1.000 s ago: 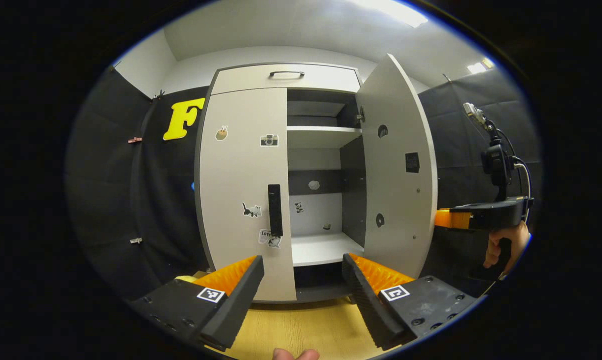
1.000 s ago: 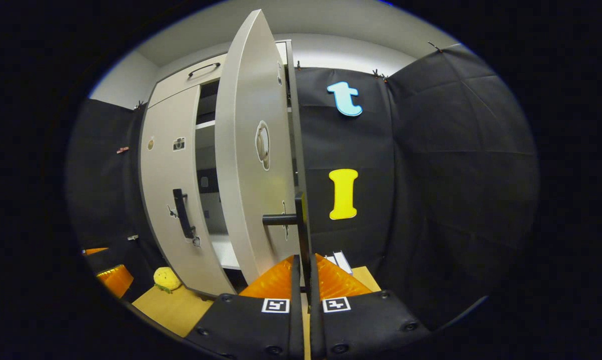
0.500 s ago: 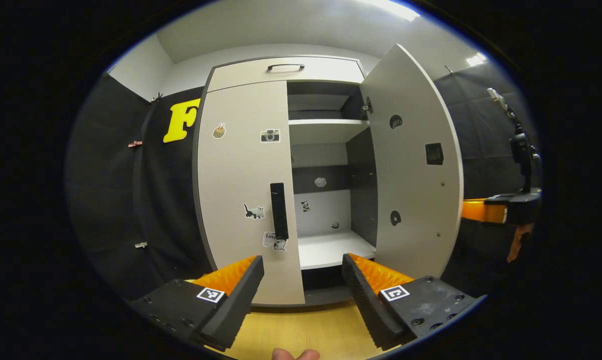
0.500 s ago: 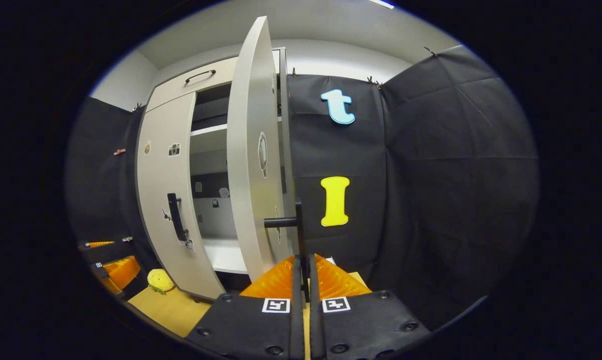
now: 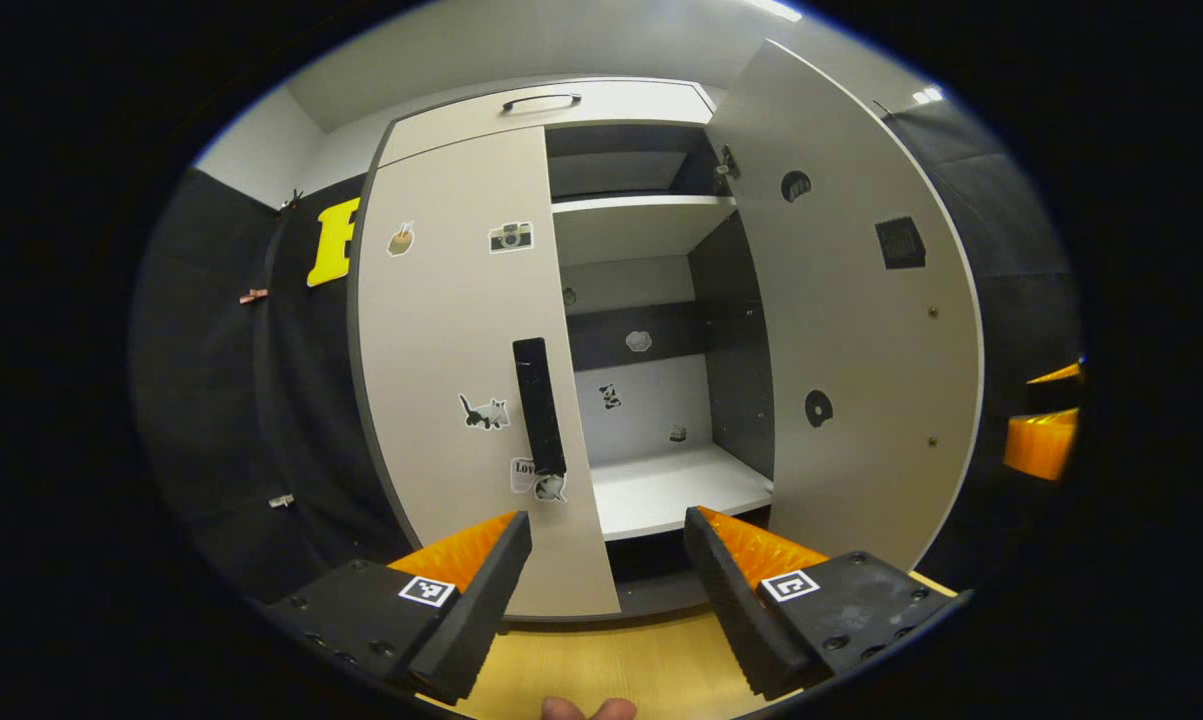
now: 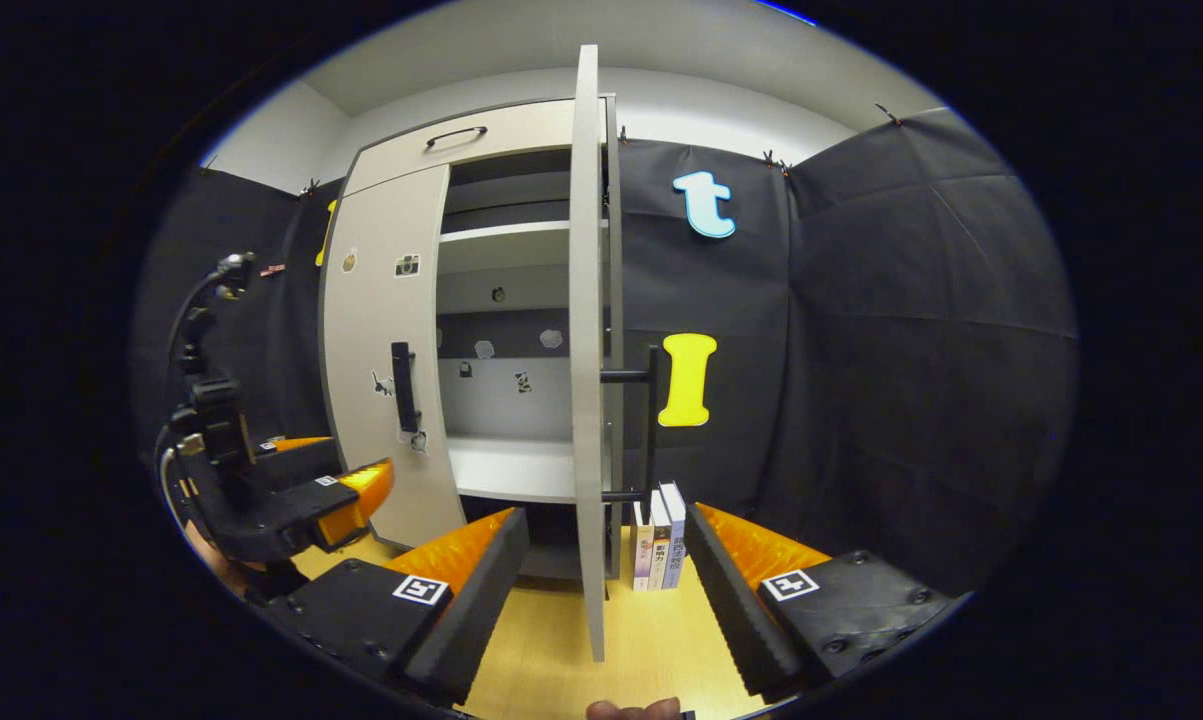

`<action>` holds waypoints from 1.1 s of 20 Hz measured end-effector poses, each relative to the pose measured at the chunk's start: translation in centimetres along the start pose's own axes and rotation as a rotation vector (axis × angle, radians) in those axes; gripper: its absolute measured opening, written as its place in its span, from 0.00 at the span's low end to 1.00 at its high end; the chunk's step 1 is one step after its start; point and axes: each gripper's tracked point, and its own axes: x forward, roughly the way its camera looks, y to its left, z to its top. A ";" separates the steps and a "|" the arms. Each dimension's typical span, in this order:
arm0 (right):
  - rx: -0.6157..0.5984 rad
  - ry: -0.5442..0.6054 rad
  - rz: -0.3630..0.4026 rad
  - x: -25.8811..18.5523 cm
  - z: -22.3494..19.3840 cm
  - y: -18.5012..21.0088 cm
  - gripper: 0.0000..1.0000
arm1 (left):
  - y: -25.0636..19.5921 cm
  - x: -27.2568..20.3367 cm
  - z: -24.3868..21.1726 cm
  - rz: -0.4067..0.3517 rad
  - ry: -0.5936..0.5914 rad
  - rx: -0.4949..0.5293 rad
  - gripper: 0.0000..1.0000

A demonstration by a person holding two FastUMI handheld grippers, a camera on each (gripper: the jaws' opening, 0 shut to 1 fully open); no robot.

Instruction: Open the right door of the double-door shoe cabinet with the right hand, and open the left door with the left hand.

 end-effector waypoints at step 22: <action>-0.008 -0.130 -0.067 -4.3 2.3 2.6 0.97 | 6.6 14.8 2.5 0.107 -0.053 -0.097 0.77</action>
